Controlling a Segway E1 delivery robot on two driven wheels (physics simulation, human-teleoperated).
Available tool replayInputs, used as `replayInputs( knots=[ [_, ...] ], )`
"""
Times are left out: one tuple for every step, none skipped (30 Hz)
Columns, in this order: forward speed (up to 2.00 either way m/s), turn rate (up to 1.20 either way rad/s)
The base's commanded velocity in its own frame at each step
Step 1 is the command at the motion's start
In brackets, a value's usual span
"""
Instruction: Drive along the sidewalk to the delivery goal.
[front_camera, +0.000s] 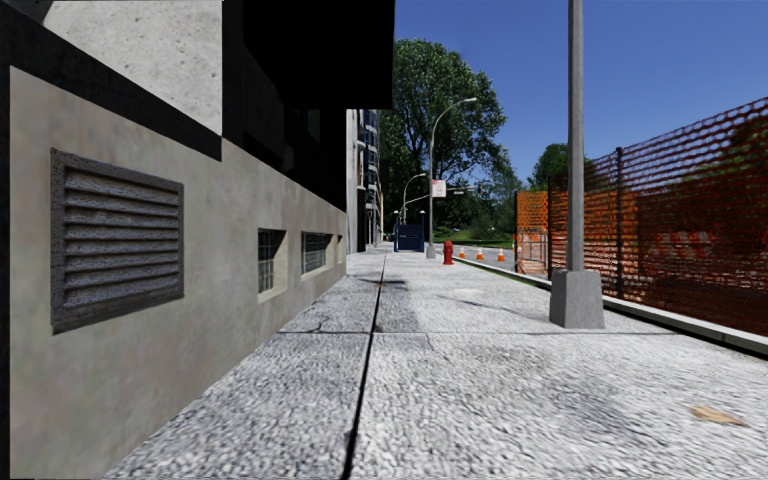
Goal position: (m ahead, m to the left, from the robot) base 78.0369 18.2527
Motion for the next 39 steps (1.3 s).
replayInputs(
  knots=[
    [2.0, 0.0],
    [2.0, 0.0],
    [2.0, 0.0],
    [2.0, 0.0],
    [2.0, 0.0],
    [2.0, 0.0],
    [2.0, 0.0],
    [2.0, 0.0],
    [2.0, 0.0],
    [2.0, 0.0],
    [2.0, 0.0],
    [2.0, 0.0],
    [2.0, 0.0],
    [2.0, 0.0],
    [2.0, 0.0],
    [2.0, 0.0],
    [2.0, 0.0],
    [2.0, 0.0],
    [2.0, 0.0],
    [2.0, 0.0],
    [2.0, 0.0],
    [2.0, 0.0],
    [2.0, 0.0],
    [2.0, 0.0],
    [2.0, 0.0],
    [2.0, 0.0],
    [2.0, 0.0],
    [2.0, 0.0],
    [2.0, 0.0],
    [2.0, 0.0],
    [2.0, 0.0],
    [2.0, 0.0],
    [2.0, 0.0],
    [2.0, 0.0],
    [2.0, 0.0],
    [2.0, 0.0],
    [2.0, 0.0],
    [2.0, 0.0],
    [2.0, 0.0]
  ],
)
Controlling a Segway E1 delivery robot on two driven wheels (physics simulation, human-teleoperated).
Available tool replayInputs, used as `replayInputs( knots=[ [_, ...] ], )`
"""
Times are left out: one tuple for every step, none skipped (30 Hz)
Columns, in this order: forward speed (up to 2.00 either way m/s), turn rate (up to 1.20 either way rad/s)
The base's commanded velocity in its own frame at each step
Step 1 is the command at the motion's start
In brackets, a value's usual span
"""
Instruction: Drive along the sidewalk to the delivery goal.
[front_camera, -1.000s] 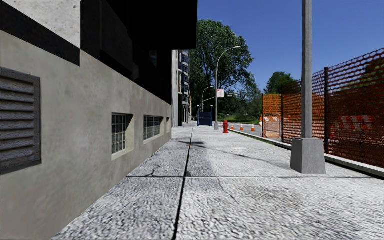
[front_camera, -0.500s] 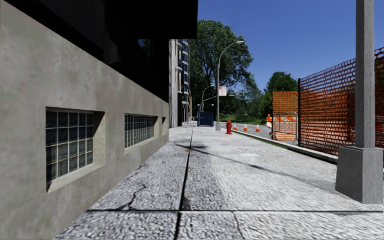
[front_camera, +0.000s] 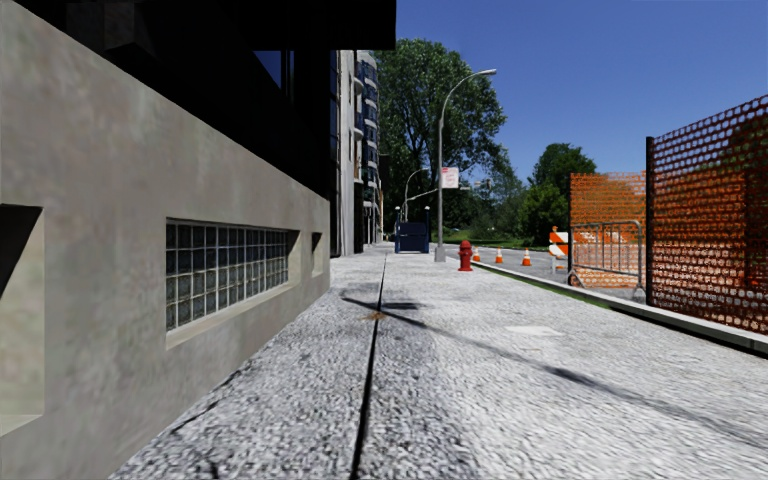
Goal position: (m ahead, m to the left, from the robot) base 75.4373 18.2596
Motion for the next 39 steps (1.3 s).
replayInputs(
  knots=[
    [2.0, 0.0],
    [2.0, 0.0],
    [2.0, 0.0],
    [2.0, 0.0],
    [2.0, 0.0],
    [2.0, 0.0],
    [2.0, 0.0],
    [2.0, 0.0],
    [2.0, 0.0],
    [2.0, 0.0],
    [2.0, 0.0],
    [2.0, 0.0],
    [2.0, 0.0],
    [2.0, 0.0],
    [2.0, 0.0],
    [2.0, 0.0],
    [2.0, 0.0],
    [2.0, 0.0],
    [2.0, 0.0],
    [2.0, 0.0],
    [2.0, 0.0],
    [2.0, 0.0],
    [2.0, 0.0],
    [2.0, 0.0],
    [2.0, 0.0],
    [2.0, 0.0],
    [2.0, 0.0],
    [2.0, 0.0],
    [2.0, 0.0],
    [2.0, 0.0],
    [2.0, 0.0],
    [2.0, 0.0],
    [2.0, 0.0],
    [2.0, 0.0],
    [2.0, 0.0],
    [2.0, 0.0],
    [2.0, 0.0],
    [2.0, 0.0],
    [2.0, 0.0]
  ],
)
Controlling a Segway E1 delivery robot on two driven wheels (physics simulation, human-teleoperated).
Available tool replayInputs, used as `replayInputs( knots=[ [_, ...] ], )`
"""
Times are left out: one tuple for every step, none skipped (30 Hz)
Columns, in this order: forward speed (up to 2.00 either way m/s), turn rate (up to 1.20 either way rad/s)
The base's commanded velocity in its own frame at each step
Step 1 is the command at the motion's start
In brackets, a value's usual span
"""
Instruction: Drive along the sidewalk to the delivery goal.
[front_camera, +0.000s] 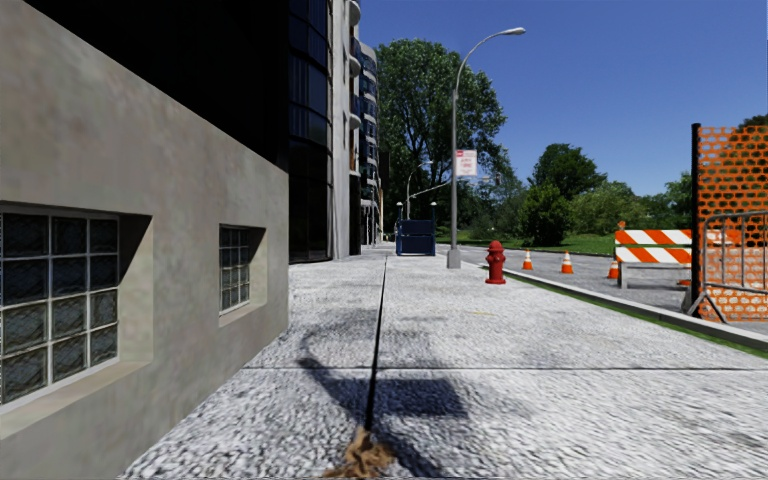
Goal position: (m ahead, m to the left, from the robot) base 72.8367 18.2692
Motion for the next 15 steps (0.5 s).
replayInputs(
  knots=[
    [2.0, 0.0],
    [2.0, 0.0],
    [2.0, 0.0],
    [2.0, 0.0],
    [2.0, 0.0],
    [2.0, 0.0],
    [2.0, 0.0],
    [2.0, 0.0],
    [2.0, 0.0],
    [2.0, 0.0],
    [2.0, 0.0],
    [2.0, 0.0],
    [2.0, 0.0],
    [2.0, 0.0],
    [2.0, 0.0]
  ],
)
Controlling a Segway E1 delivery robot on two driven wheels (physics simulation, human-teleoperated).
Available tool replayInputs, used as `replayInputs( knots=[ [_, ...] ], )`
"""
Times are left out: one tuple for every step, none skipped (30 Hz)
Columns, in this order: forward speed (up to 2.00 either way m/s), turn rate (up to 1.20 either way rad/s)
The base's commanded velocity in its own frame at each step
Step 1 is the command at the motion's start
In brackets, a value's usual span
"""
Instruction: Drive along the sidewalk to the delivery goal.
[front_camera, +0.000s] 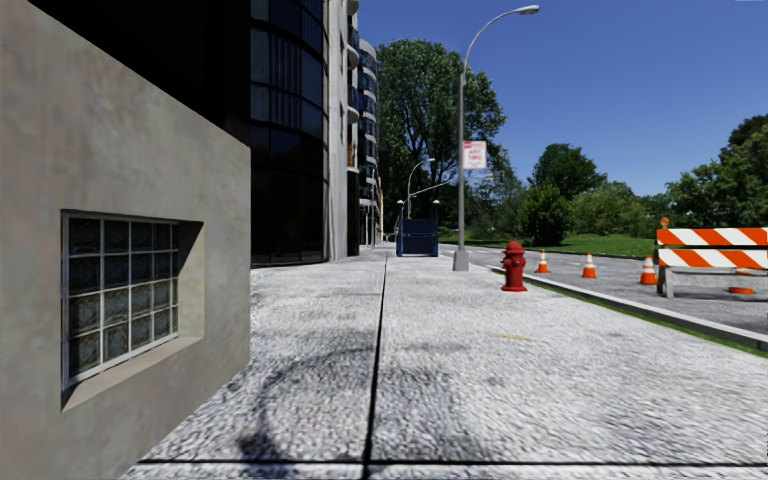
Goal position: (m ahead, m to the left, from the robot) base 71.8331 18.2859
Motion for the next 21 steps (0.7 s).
replayInputs(
  knots=[
    [2.0, 0.0],
    [2.0, 0.0],
    [2.0, 0.0],
    [2.0, 0.0],
    [2.0, 0.0],
    [2.0, 0.0],
    [2.0, 0.0],
    [2.0, 0.0],
    [2.0, 0.0],
    [2.0, 0.0],
    [2.0, 0.0],
    [2.0, 0.0],
    [2.0, 0.0],
    [2.0, 0.0],
    [2.0, 0.0],
    [2.0, 0.0],
    [2.0, 0.0],
    [2.0, 0.0],
    [2.0, 0.0],
    [2.0, 0.0],
    [2.0, 0.0]
  ],
)
